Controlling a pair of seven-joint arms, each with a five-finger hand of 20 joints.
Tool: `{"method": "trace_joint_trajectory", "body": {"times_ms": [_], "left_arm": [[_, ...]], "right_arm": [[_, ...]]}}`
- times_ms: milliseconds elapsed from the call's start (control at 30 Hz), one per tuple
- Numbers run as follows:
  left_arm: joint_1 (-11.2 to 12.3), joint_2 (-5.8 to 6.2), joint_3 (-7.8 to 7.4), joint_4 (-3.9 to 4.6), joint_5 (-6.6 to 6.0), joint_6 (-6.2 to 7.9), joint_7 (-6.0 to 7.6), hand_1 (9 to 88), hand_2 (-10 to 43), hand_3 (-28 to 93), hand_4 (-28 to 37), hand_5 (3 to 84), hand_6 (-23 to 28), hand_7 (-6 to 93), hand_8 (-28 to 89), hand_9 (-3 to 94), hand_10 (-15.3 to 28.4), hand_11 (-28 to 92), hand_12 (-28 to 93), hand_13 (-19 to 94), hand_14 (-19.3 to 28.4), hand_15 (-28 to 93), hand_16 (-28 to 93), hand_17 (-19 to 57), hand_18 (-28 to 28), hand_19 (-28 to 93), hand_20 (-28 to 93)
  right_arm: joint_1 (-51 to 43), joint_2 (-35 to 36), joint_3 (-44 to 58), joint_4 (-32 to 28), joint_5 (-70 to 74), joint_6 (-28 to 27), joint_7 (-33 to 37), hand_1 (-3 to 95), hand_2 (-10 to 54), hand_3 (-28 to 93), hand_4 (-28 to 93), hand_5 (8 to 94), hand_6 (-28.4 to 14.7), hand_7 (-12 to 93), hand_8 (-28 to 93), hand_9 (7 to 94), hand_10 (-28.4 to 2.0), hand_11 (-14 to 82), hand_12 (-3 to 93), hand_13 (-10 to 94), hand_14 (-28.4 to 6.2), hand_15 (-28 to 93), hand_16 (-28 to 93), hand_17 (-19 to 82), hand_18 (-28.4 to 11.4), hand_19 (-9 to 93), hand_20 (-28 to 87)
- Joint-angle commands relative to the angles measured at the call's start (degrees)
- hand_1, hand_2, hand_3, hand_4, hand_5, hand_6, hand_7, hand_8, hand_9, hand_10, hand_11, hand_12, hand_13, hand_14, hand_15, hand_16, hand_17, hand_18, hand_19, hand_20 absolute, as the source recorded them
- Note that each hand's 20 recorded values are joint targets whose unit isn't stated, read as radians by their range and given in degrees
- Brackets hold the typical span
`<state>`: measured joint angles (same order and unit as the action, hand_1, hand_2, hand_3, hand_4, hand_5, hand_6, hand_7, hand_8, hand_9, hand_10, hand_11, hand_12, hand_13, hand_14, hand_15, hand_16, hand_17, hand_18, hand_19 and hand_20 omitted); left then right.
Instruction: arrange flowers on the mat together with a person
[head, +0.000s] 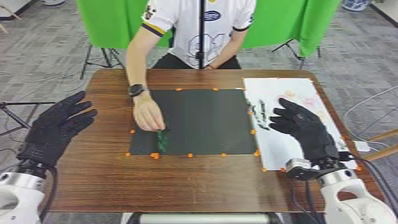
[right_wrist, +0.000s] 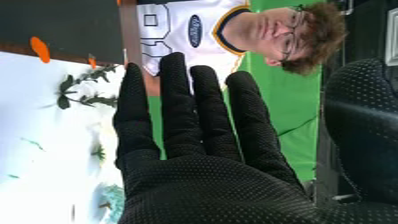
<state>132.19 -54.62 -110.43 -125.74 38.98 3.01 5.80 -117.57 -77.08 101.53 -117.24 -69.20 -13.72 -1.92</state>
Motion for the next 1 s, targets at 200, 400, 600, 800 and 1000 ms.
{"method": "trace_joint_trajectory", "body": {"times_ms": [200,400,600,800,1000], "left_arm": [[1.6,-0.37,-1.26,-0.02,0.02,-0.22,-1.01,26.8,-1.1,70,-25.1,34.7,4.9,15.8,-8,30.1,12.8,19,19,25,16.1,29,2,-7.1,23.4,46,9],[1.6,-0.23,-1.34,-0.11,-0.08,-0.16,-0.93,26.9,-0.8,69,-25.3,34.7,4.9,15.7,-8,30.1,12.8,19,19,25,16.2,29,2,-7.1,23.4,46,9],[1.3,-0.21,-1.15,0.04,-0.04,-0.19,-0.67,26.7,-0.6,70,-25.2,34.7,5.0,15.7,-8,30.1,12.8,19,19,25,16.2,29,2,-7.2,23.4,46,9],[2.0,-0.67,-1.09,-0.31,0.05,0.06,-0.41,26.6,-0.7,70,-25.1,34.7,5.1,15.7,-8,30.1,12.8,19,19,25,16.2,29,2,-7.2,23.4,46,9],[2.2,-0.98,-1.05,-0.43,0.01,0.37,-0.17,26.5,-0.7,70,-25.2,34.6,4.9,15.7,-8,30.2,12.9,19,19,25,16.2,28,2,-7.2,23.3,46,9]], "right_arm": [[-0.5,-1.3,-1.2,-0.2,-0.9,0.0,0.6,18.4,1.3,84,-23,37.4,-4.7,15,-8,40.1,-14.2,10.8,23.9,37,-12.3,22,31,12,-20.6,43,28],[-0.3,-1.0,-1.4,0.0,-1.0,0.2,0.1,18.4,1.3,84,-23,37.5,-4.7,15,-8,40.4,-14.2,10.9,23.8,37,-12.4,22,31,12,-20.7,43,28],[0.2,-0.4,-1.6,0.2,-0.7,0.4,-0.4,18.8,0.7,85,-23,38.3,-5.1,15,-8,41.4,-14.5,11.7,23.5,39,-12.4,27,30,13,-20.8,56,38],[1.3,0.3,-1.7,0.6,-0.7,-0.2,0.1,19.0,0.5,85,-23,38.4,-5.1,15,-9,41.8,-14.6,12.4,23.6,39,-12.4,28,29,13,-20.9,55,38],[2.4,1.1,-2.1,1.2,-0.7,0.1,0.1,19.2,0.5,85,-23,38.4,-5.2,15,-9,42.1,-14.7,13.2,23.6,39,-12.5,33,28,13,-20.8,55,38]]}}
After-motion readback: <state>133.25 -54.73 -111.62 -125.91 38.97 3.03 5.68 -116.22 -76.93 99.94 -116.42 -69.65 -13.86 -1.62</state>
